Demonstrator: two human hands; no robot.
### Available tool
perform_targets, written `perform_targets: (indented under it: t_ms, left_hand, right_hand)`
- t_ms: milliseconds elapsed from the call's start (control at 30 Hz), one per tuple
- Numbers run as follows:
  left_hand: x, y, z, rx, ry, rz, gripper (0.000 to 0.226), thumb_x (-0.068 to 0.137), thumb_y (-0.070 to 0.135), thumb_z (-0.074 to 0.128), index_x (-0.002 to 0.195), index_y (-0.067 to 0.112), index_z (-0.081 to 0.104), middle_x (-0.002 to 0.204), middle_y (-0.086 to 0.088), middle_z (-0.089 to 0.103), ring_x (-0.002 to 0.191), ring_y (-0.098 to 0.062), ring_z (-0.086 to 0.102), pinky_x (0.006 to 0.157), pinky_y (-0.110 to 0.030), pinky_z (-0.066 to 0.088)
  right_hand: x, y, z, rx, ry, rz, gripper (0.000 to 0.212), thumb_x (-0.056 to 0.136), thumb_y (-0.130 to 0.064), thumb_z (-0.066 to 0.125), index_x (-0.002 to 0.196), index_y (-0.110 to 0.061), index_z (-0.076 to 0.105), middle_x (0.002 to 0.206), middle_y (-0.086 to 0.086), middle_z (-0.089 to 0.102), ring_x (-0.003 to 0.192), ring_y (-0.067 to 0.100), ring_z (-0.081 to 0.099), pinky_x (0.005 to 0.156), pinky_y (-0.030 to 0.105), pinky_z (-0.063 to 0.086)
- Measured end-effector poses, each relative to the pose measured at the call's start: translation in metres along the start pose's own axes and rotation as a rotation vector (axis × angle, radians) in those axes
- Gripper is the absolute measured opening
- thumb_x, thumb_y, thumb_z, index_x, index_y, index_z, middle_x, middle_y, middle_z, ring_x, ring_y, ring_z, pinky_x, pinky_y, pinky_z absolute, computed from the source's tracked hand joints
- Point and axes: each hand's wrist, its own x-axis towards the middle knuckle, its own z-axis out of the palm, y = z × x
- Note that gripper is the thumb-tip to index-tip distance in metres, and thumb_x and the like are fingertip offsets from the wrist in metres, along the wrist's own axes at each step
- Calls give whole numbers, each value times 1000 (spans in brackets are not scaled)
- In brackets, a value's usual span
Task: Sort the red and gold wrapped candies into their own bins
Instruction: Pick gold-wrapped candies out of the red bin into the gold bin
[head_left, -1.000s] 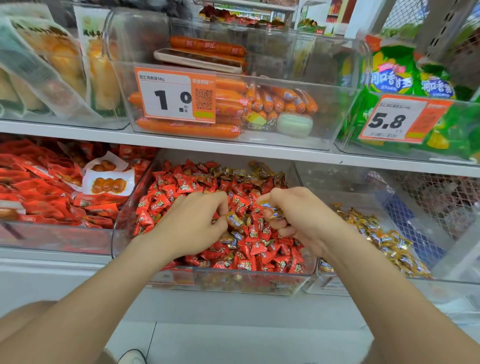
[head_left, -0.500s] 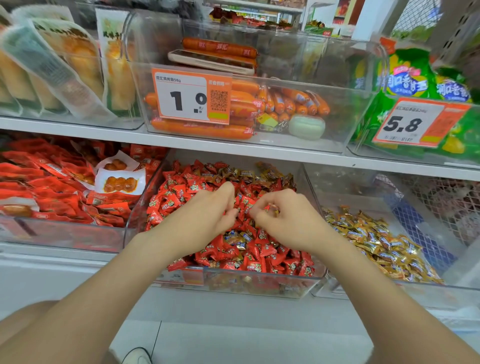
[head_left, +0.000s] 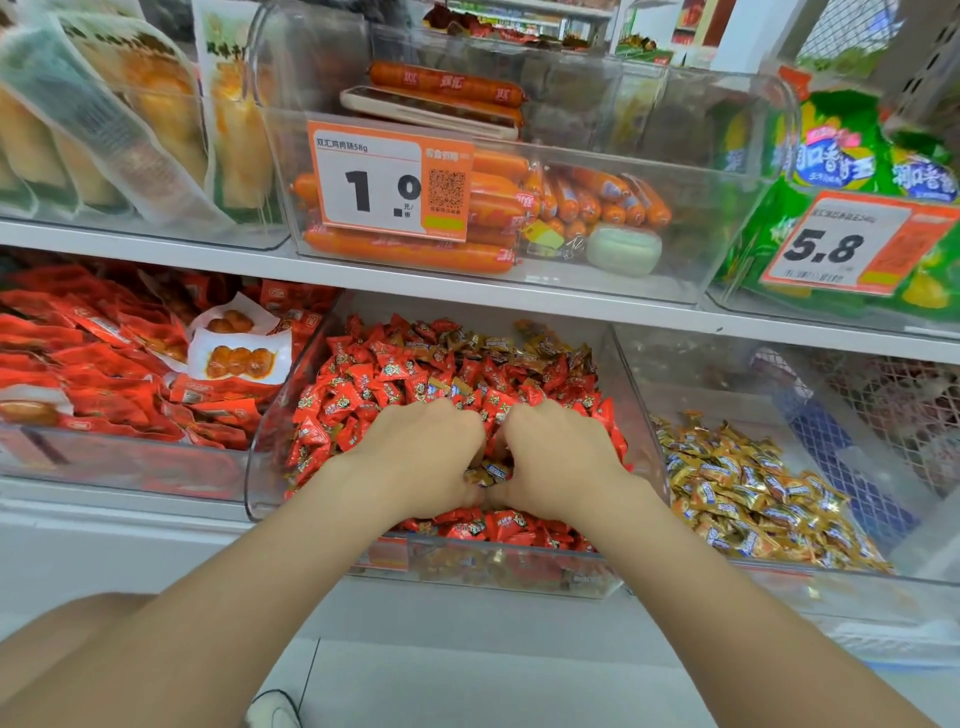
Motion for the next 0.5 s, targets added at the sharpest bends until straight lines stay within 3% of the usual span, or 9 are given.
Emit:
perform_targets:
  t_ms: [67,233,333,400,500]
  left_hand:
    - [1,3,-1,-17,-5,-25,39,86,60,72,109,29,68,101,1,61,92,-26,65,68,-36,45]
    - [-3,0,-5,-121,23,-34,14,86,40,64,86,27,67,82,5,63,77,-23,63,58,-32,45]
    - [-8,-5,-7,-270,165,-66,26,90,41,51,70,24,55,67,6,57,65,-20,58,51,-30,34]
    - [-9,-8,-9,-303,275,-80,37,98,45,41,69,23,52,63,6,54,62,-21,56,51,-32,33]
    - [-7,-12,-8,-309,322,-63,43,105,57,37,88,29,65,63,4,61,61,-18,58,59,-39,51]
  right_hand:
    - [3,0,1,-22,-15,-22,58,75,-64,83,71,-23,43,73,-4,48,72,26,54,59,33,38]
    - [3,3,4,51,-2,-101,23,81,-45,73,82,-22,69,73,-3,61,76,27,64,58,31,45]
    - [-2,14,3,212,53,-98,23,85,-36,63,70,-19,65,57,-1,56,61,22,58,57,36,54]
    - [-7,25,-4,337,72,-95,29,94,-39,62,71,-22,66,56,0,60,57,17,58,63,36,57]
    - [-17,39,-19,492,129,-82,35,103,-49,57,78,-28,68,65,-1,69,58,11,61,63,26,49]
